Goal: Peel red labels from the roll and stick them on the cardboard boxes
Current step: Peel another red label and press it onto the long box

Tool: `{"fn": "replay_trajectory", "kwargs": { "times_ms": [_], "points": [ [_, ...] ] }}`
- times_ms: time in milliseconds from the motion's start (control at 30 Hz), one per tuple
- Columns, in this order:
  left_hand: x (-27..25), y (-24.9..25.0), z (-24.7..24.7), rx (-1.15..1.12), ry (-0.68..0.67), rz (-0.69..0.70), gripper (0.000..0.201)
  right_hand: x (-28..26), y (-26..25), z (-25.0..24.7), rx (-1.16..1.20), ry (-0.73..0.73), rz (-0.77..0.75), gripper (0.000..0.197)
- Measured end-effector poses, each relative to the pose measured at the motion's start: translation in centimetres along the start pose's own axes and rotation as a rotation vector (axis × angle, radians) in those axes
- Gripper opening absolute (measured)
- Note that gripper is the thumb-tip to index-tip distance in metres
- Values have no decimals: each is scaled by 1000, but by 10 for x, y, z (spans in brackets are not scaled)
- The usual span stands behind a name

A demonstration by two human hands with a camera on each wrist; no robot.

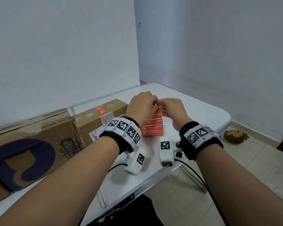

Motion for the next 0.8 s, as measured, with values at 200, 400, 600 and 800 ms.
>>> {"fn": "replay_trajectory", "kwargs": {
  "times_ms": [200,400,600,800],
  "points": [
    [-1,2,2,34,-1,64,19,-2,2,-2,35,-17,36,11],
    [-3,0,-2,-26,-15,76,12,-1,2,1,57,-38,42,8],
    [-8,-6,-10,-172,-55,66,8,6,4,3,-14,-106,24,18],
    [-13,-16,-20,-333,-118,-30,7,11,4,9,-156,-214,70,27]
  ]
}}
Point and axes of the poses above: each hand's wrist, its own x-axis towards the middle knuckle, its own z-axis out of the palm, y = z × x, the point moved 4 cm from there along x, towards the middle knuckle, and after that the axes turned 3 degrees about y, right-handed, at the moved point
